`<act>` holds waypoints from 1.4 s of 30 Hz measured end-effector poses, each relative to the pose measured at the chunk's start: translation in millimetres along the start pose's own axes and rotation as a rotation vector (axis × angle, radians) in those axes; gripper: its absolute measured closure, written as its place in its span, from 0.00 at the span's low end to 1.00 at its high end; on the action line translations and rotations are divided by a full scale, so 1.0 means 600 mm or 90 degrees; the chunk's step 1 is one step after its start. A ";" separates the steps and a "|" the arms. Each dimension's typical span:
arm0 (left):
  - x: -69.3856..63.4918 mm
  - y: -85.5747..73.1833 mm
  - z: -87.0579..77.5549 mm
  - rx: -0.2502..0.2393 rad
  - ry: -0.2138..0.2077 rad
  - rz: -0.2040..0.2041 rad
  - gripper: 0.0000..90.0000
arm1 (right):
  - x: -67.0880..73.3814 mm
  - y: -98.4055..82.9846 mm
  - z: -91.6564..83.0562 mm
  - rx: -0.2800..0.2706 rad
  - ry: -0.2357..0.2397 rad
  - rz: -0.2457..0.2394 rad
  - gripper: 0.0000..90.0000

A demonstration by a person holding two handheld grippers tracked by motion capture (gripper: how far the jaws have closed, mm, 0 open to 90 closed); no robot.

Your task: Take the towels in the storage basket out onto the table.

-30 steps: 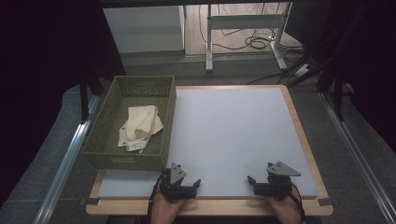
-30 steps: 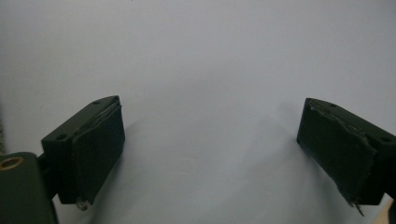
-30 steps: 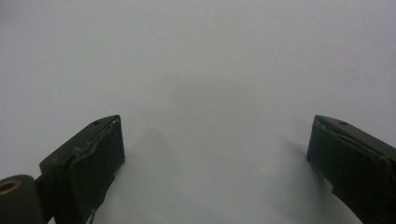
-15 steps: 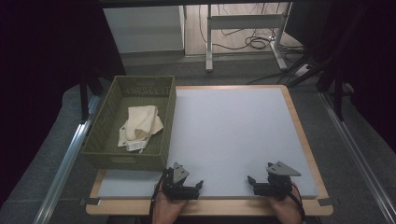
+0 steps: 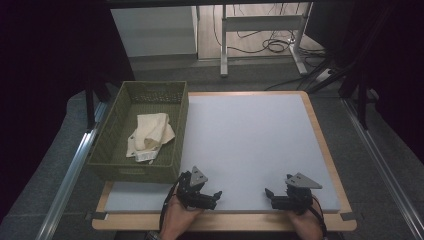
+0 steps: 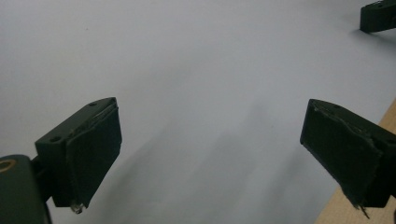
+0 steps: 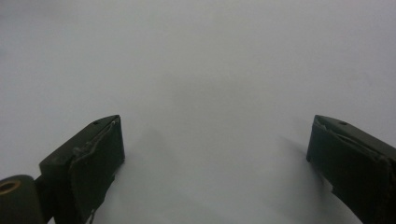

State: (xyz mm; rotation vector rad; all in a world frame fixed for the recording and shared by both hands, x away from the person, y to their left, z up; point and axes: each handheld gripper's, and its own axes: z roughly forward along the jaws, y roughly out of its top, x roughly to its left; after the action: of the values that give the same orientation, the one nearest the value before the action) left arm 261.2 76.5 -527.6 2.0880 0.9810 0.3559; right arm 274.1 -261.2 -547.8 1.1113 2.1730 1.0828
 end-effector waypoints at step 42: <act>0.055 0.177 -0.028 0.073 -0.070 0.062 0.05 | 0.000 0.000 0.000 -0.001 0.000 0.001 0.04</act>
State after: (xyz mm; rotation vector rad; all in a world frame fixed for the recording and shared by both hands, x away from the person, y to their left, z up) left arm 329.9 68.1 -439.0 2.2394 0.8557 0.2360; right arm 274.1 -261.2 -548.0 1.1134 2.1707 1.0853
